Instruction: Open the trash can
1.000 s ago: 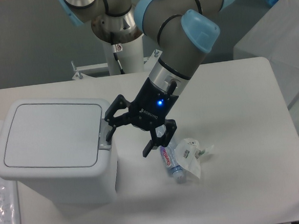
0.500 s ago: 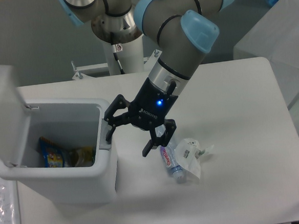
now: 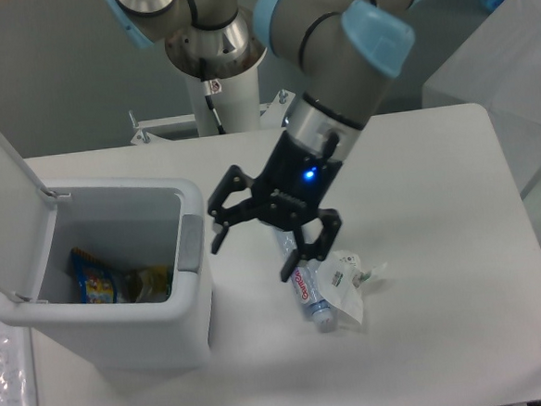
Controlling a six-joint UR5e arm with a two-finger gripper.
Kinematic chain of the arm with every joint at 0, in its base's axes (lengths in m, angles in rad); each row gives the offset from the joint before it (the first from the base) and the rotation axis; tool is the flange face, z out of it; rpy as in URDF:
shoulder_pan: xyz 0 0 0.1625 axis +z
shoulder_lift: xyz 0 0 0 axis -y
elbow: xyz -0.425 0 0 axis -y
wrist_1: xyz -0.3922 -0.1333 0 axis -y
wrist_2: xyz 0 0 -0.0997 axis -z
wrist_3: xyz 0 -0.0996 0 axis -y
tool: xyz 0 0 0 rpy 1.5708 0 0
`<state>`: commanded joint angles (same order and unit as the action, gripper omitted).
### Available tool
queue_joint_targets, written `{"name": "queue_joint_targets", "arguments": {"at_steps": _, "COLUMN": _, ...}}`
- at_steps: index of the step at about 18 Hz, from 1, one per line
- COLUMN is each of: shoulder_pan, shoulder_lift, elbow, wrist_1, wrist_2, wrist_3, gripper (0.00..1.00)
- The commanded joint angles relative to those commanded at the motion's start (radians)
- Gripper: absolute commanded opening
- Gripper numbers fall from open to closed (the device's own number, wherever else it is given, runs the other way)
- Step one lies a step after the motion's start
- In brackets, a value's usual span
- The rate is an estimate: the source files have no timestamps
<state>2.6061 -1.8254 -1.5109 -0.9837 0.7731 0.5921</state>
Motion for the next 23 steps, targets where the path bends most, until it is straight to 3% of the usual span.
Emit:
{"name": "queue_joint_targets", "arguments": {"at_steps": 3, "shoulder_pan": 0.014, "shoulder_lift": -0.038, "elbow": -0.002, "wrist_1": 0.091, "wrist_2": 0.0, "wrist_3": 0.002, "gripper": 1.0}}
{"name": "queue_joint_targets", "arguments": {"at_steps": 5, "shoulder_pan": 0.017, "shoulder_lift": -0.066, "elbow": 0.001, "wrist_1": 0.112, "wrist_2": 0.003, "wrist_3": 0.024, "gripper": 1.0}}
{"name": "queue_joint_targets", "arguments": {"at_steps": 8, "shoulder_pan": 0.051, "shoulder_lift": -0.104, "elbow": -0.003, "wrist_1": 0.115, "wrist_2": 0.035, "wrist_3": 0.139, "gripper": 1.0}}
{"name": "queue_joint_targets", "arguments": {"at_steps": 13, "shoulder_pan": 0.112, "shoulder_lift": -0.179, "elbow": -0.011, "wrist_1": 0.12, "wrist_2": 0.282, "wrist_3": 0.337, "gripper": 1.0}}
{"name": "queue_joint_targets", "arguments": {"at_steps": 16, "shoulder_pan": 0.111, "shoulder_lift": -0.228, "elbow": -0.003, "wrist_1": 0.12, "wrist_2": 0.441, "wrist_3": 0.385, "gripper": 1.0}}
{"name": "queue_joint_targets", "arguments": {"at_steps": 23, "shoulder_pan": 0.107, "shoulder_lift": -0.285, "elbow": 0.043, "wrist_1": 0.112, "wrist_2": 0.589, "wrist_3": 0.488, "gripper": 1.0}}
